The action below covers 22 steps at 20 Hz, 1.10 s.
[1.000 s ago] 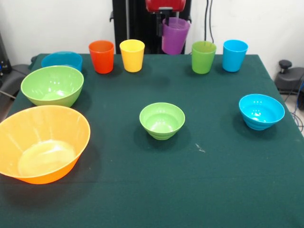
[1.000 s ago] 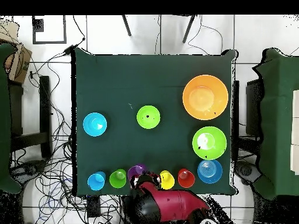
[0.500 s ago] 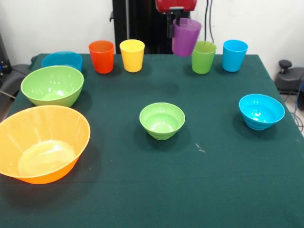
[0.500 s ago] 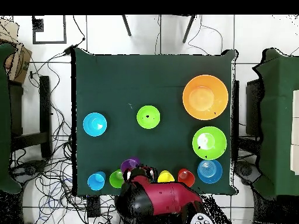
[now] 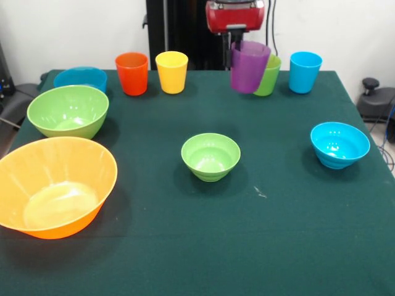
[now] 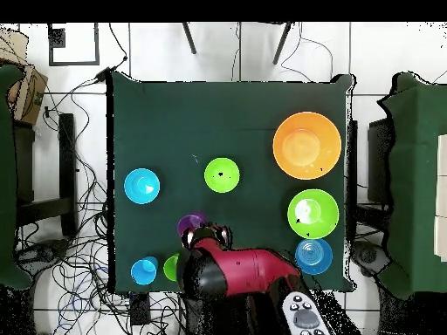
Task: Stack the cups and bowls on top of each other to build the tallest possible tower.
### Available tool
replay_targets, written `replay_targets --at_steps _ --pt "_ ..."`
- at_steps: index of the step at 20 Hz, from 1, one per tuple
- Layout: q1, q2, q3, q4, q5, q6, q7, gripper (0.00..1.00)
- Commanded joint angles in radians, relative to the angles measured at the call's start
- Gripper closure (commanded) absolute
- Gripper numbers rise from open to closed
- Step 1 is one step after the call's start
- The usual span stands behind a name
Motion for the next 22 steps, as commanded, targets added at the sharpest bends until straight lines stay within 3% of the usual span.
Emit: replay_targets --at_steps 1,12,22 --pt "-0.017 0.103 0.117 -0.135 0.052 0.087 0.083 1.0" --pt "-0.063 0.158 0.159 -0.24 0.051 0.166 0.031 1.0" --pt "-0.102 0.12 0.222 -0.252 0.101 0.257 0.034 1.0"
